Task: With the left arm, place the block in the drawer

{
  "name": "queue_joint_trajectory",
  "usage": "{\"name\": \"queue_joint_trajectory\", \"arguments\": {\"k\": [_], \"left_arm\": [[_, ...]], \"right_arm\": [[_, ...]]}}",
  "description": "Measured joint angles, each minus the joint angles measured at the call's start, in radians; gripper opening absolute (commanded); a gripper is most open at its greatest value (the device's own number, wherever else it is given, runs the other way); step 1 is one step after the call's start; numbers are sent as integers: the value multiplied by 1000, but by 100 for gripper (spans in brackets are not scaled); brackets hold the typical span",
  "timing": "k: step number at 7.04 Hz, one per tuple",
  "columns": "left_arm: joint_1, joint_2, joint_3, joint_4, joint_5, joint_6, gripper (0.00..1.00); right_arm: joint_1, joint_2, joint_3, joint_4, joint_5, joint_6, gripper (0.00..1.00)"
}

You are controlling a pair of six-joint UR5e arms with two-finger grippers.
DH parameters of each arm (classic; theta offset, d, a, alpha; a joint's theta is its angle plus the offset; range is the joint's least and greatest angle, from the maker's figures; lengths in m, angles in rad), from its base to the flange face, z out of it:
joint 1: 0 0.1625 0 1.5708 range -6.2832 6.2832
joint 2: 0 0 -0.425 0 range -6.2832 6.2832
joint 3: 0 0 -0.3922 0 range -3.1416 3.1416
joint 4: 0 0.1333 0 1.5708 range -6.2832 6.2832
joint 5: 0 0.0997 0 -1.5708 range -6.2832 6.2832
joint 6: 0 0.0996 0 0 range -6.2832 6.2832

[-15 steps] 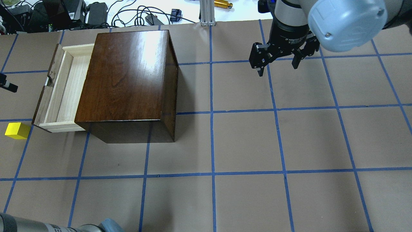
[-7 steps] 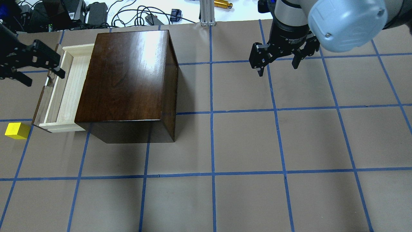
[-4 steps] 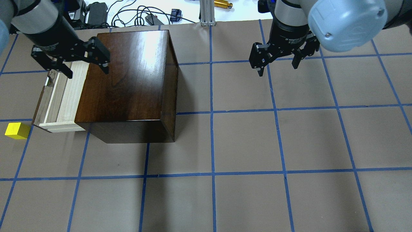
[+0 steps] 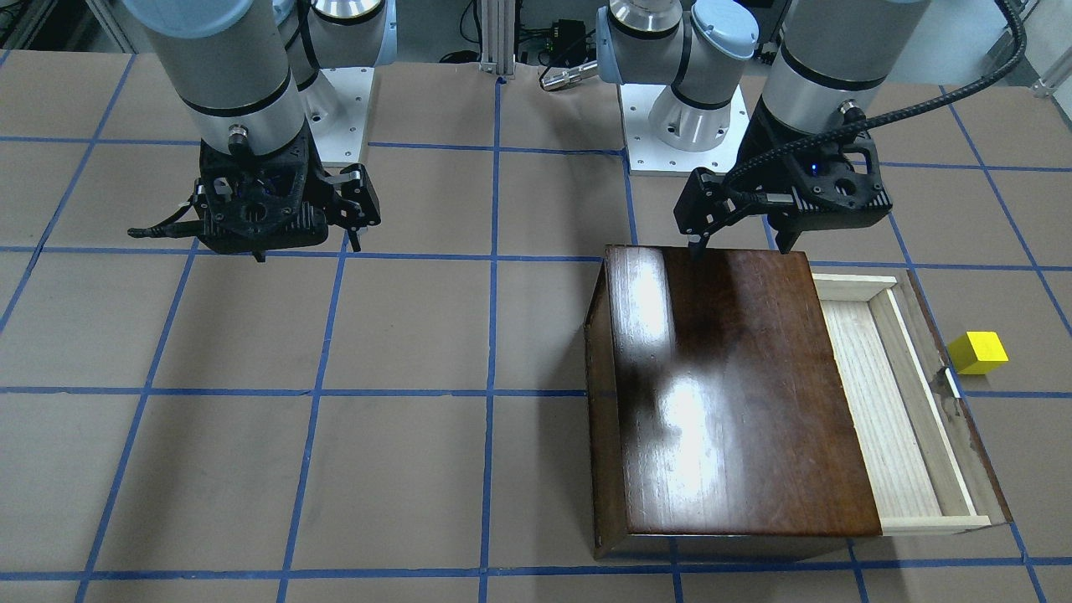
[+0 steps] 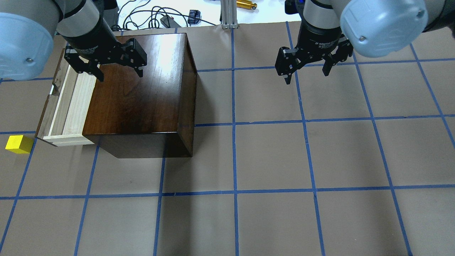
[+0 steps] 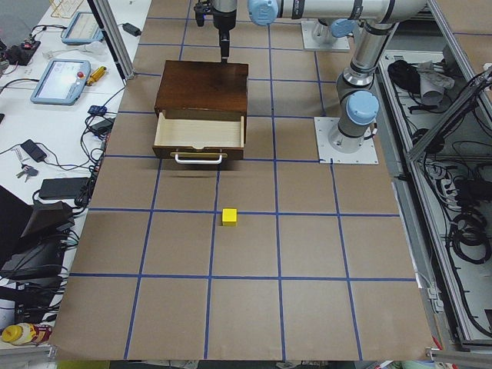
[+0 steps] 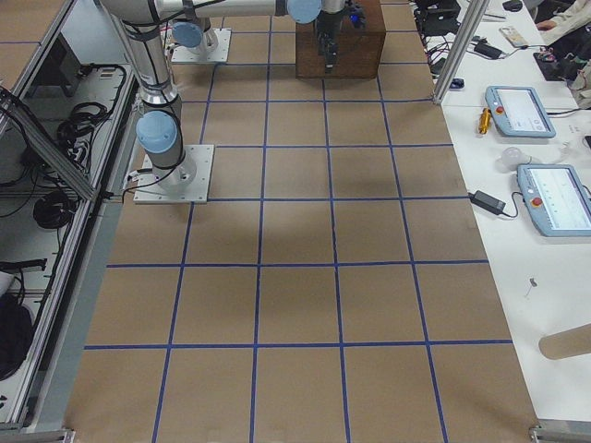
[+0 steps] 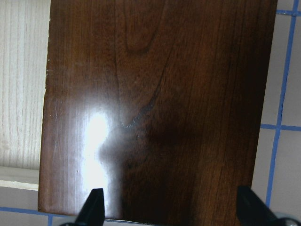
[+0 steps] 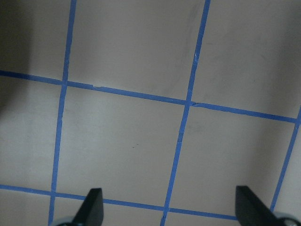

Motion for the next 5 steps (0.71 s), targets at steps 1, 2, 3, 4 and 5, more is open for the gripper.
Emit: {"name": "queue_joint_trajectory", "arguments": {"k": [1, 2, 3, 4, 5], "left_arm": [[2, 1, 3, -2, -3, 13, 100], [5, 2, 5, -5, -4, 34, 100], [9, 4, 6, -8, -4, 61, 100], [16, 6, 7, -11, -4, 75, 100], [20, 7, 7, -12, -5, 80, 100]], "right_arm": [[0, 0, 0, 0, 0, 0, 100], [0, 0, 0, 0, 0, 1, 100], [0, 0, 0, 0, 0, 1, 100], [0, 0, 0, 0, 0, 0, 100], [0, 0, 0, 0, 0, 0, 100]]}}
